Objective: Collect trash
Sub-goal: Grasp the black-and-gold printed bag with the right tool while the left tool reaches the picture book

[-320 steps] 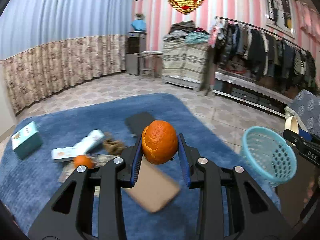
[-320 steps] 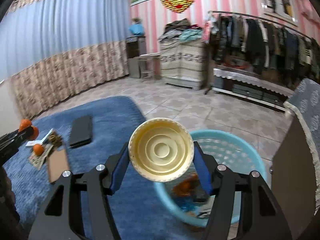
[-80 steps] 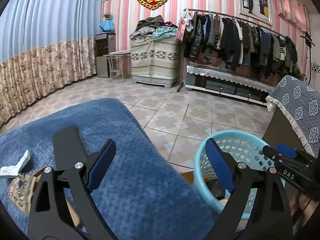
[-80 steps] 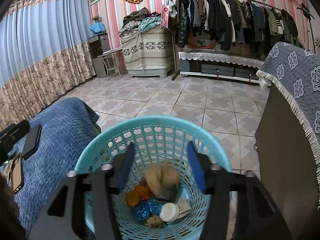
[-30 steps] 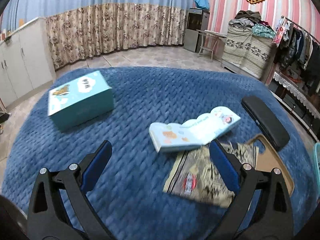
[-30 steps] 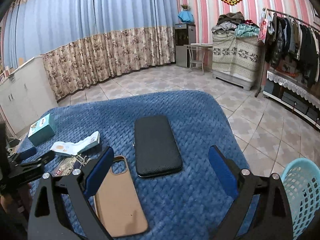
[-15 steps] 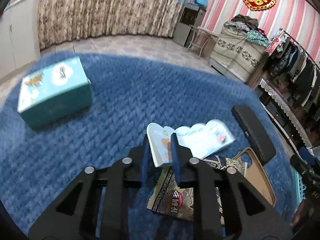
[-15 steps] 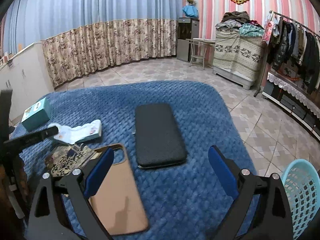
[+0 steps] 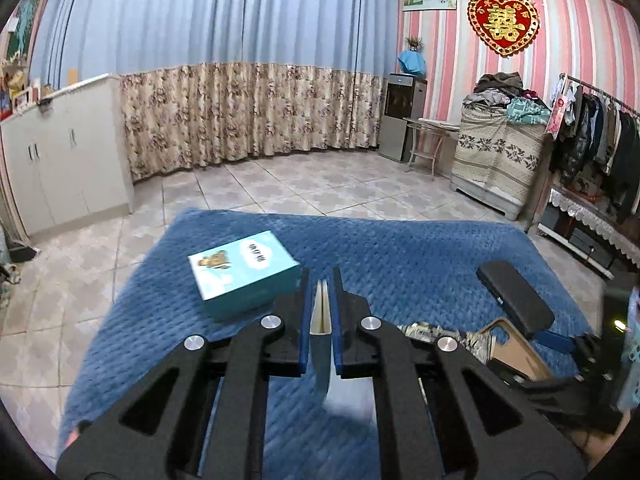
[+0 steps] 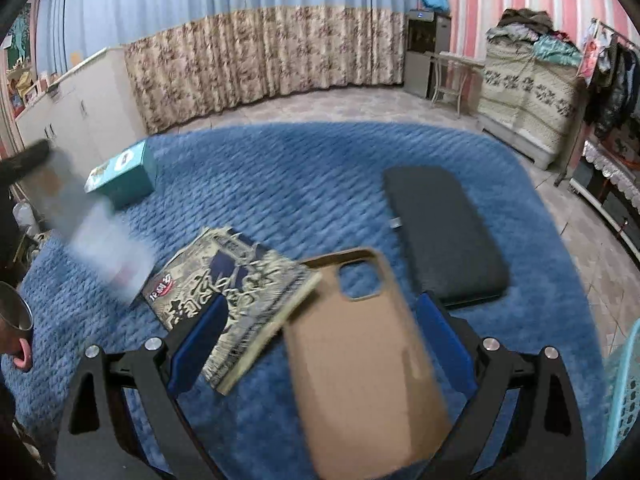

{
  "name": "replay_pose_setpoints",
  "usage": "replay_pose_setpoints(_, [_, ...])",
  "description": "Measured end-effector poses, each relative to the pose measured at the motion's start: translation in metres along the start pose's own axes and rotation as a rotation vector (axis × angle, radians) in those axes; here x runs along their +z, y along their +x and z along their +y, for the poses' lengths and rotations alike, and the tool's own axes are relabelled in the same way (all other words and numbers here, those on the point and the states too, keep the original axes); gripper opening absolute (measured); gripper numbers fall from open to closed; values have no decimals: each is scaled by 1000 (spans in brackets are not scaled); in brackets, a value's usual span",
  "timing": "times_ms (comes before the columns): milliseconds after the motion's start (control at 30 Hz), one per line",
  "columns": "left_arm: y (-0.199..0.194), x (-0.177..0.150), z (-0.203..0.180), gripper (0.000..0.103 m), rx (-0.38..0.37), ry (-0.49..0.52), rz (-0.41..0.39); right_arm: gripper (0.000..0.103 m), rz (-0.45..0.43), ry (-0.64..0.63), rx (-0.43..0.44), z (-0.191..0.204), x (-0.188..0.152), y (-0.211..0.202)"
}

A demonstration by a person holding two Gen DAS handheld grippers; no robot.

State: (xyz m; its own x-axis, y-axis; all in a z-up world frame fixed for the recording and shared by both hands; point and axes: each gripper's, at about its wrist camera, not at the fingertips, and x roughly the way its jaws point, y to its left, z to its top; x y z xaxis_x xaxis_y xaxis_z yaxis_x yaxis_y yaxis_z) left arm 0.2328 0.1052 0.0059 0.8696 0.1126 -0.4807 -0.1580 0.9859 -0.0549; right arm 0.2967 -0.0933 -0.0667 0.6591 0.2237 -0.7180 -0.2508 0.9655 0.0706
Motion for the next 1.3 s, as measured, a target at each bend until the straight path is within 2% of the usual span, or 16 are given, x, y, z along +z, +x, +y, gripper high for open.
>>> replay_pose_setpoints(33, [-5,-1,2,0,7,10,-2,90,24,13,12,2,0,7])
replay_pose_setpoints(100, [-6,-3,7,0,7,11,7,74,63,14,19,7,-1,21])
replay_pose_setpoints(200, [-2,-6,16,0,15,13,38,51,53,-33,-13,16,-3,25])
replay_pose_setpoints(233, [-1,-7,20,0,6,1,52,38,49,-37,8,16,-2,23])
replay_pose_setpoints(300, [2,-10,25,0,-8,-16,73,35,26,-58,-4,18,-1,18])
replay_pose_setpoints(400, [1,-20,30,0,-18,-23,114,23,-3,-65,-8,15,0,10])
replay_pose_setpoints(433, [2,-25,30,7,-25,-17,132,19,-22,-64,-14,13,2,4])
replay_pose_setpoints(500, [-1,-32,29,34,-24,-1,154,17,-55,-64,-27,8,5,-7])
replay_pose_setpoints(533, [-4,-39,28,53,-14,11,150,17,-72,-56,-28,3,8,-14])
replay_pose_setpoints(567, [-7,-44,26,64,-11,18,144,17,-82,-47,-29,-2,9,-20])
replay_pose_setpoints(633, [-11,-57,21,72,-22,47,165,17,-102,-13,-34,-14,11,-30])
replay_pose_setpoints(800, [-4,-94,5,73,-19,135,258,17,-97,31,-26,-35,9,-35])
replay_pose_setpoints(933, [-2,-109,-3,73,20,203,281,17,-90,19,-33,-37,6,-36])
replay_pose_setpoints(1100, [6,-116,2,73,80,247,333,16,-90,21,-30,-35,6,-34])
replay_pose_setpoints(1167, [9,-118,4,77,96,254,350,17,-87,21,-31,-36,5,-34])
replay_pose_setpoints(1300, [17,-114,4,79,107,263,340,17,-85,28,-32,-39,2,-34])
